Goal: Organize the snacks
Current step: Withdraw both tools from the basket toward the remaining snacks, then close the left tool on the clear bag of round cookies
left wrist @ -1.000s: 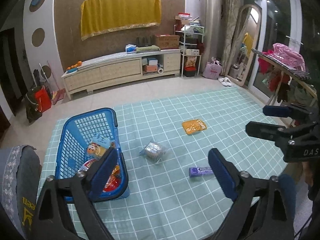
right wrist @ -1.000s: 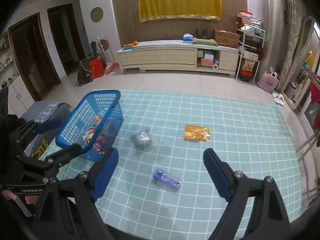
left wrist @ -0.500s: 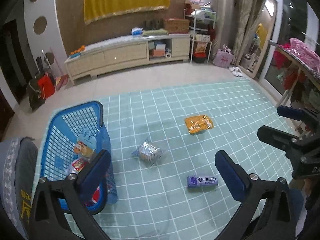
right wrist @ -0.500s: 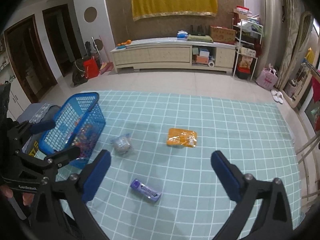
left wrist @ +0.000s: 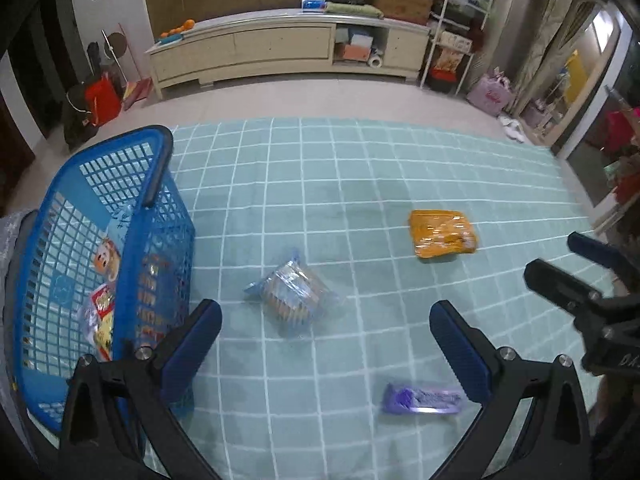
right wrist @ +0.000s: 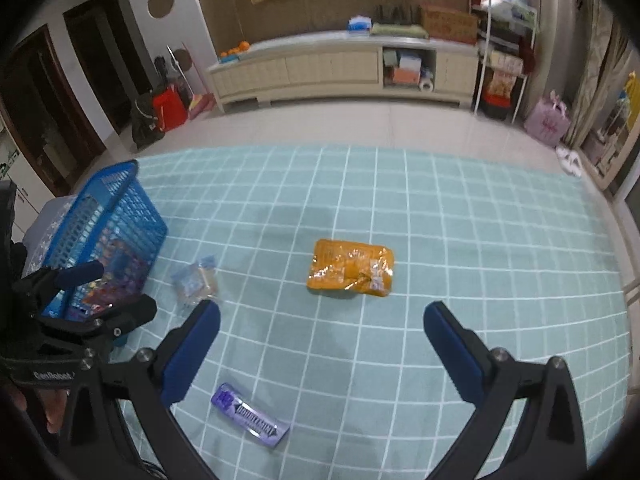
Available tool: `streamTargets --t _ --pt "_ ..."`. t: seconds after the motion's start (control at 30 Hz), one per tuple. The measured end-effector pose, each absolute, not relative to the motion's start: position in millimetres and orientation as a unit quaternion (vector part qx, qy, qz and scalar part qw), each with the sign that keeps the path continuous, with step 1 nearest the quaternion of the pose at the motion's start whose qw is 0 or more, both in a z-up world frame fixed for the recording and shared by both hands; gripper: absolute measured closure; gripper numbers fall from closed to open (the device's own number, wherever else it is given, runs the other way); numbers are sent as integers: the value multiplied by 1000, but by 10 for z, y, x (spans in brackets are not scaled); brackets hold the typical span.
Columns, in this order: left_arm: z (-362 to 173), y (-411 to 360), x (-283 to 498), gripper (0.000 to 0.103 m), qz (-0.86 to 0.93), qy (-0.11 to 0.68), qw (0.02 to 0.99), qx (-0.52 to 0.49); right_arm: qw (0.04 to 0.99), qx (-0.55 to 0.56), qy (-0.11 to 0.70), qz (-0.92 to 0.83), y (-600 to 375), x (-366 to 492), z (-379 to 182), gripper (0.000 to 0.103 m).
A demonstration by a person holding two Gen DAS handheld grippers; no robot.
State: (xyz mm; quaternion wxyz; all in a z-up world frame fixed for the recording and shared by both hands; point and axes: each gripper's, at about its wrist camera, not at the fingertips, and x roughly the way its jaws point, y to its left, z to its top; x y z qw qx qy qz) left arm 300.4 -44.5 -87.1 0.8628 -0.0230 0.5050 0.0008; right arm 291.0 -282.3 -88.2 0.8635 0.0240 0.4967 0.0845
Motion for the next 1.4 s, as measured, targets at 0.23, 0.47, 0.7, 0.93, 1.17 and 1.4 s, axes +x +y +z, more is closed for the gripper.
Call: streamTargets --t 0.23,0.47,0.7,0.93,1.17,1.4 --pt "-1245 -290 3305 0 30 542 838 -64 865 15 496 78 -2819 3179 -1096 0" --pt "-1483 -209 3481 0 50 561 821 -88 852 4 519 74 -2839 3353 -1438 0" --pt "-1715 -164 3632 0 79 579 807 -88 842 10 536 60 -2950 3389 -1559 0" --pt "-1852 -185 3637 14 107 583 802 -71 842 18 535 70 -2964 3394 -1548 0" --pt "-1818 -235 3577 27 114 584 802 -54 840 38 536 75 -3054 3444 -1544 0" --pt "-1797 -228 3351 40 106 576 808 -58 837 54 540 69 -3130 3476 -1582 0"
